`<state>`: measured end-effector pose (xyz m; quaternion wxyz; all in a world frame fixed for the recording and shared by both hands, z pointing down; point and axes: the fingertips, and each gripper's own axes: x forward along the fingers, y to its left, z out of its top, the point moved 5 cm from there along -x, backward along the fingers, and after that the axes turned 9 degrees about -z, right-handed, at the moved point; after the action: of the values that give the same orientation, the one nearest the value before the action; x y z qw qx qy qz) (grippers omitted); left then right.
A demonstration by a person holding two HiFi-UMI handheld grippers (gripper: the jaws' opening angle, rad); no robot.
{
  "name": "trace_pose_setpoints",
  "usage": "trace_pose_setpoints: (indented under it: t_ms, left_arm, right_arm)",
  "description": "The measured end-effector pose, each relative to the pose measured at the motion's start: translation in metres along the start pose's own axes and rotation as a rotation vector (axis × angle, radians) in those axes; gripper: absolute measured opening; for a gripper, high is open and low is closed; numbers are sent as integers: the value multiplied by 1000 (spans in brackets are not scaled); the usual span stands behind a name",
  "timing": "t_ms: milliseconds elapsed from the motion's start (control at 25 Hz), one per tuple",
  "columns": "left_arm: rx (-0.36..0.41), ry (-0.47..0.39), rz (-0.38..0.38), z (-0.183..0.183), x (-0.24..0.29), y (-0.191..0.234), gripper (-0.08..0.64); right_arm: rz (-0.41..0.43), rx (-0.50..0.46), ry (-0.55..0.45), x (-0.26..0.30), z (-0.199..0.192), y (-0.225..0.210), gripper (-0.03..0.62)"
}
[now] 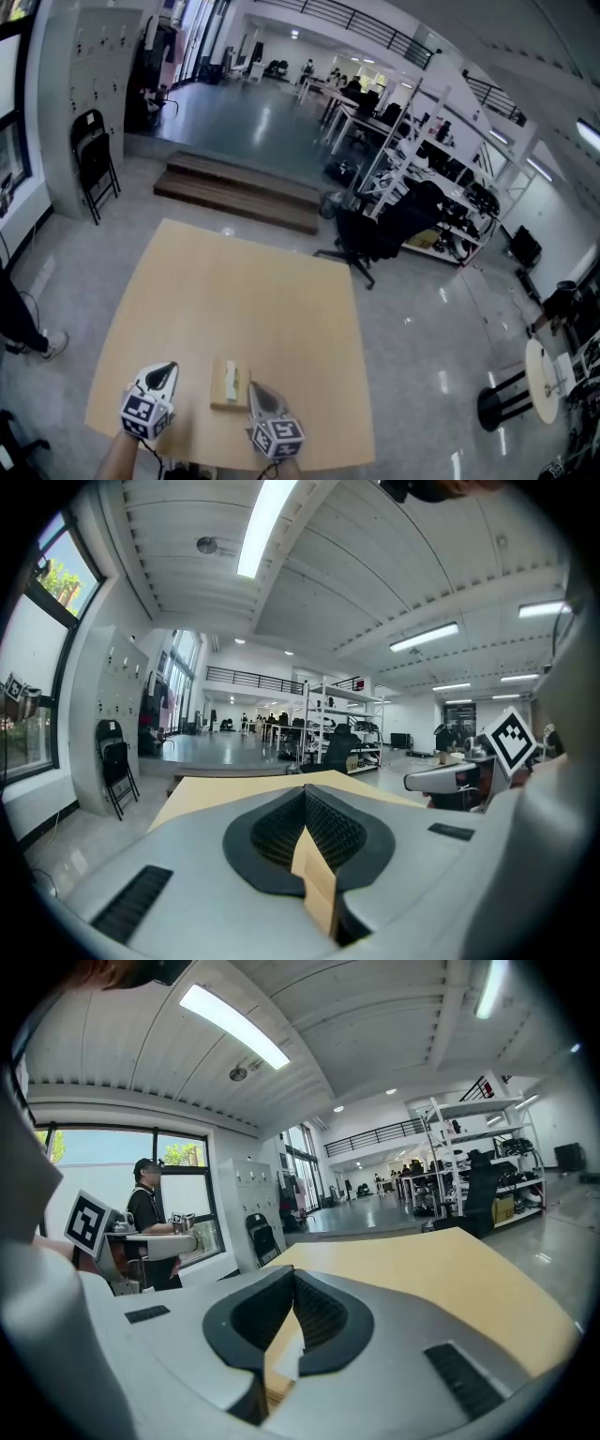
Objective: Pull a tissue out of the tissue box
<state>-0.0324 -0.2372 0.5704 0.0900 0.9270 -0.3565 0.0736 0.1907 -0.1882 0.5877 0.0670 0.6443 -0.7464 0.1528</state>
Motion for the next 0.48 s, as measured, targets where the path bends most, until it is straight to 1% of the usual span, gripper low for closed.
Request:
trace_pose_setpoints:
  t_ms: [280,480]
  left_arm:
    - [-17,42,-17,-25,3,6,6]
    - [-45,73,-22,-42,2,4,6]
  right_arm:
    - [-11,8,44,7,-20,3,12]
    - [-36,52,79,5,-36,0,11]
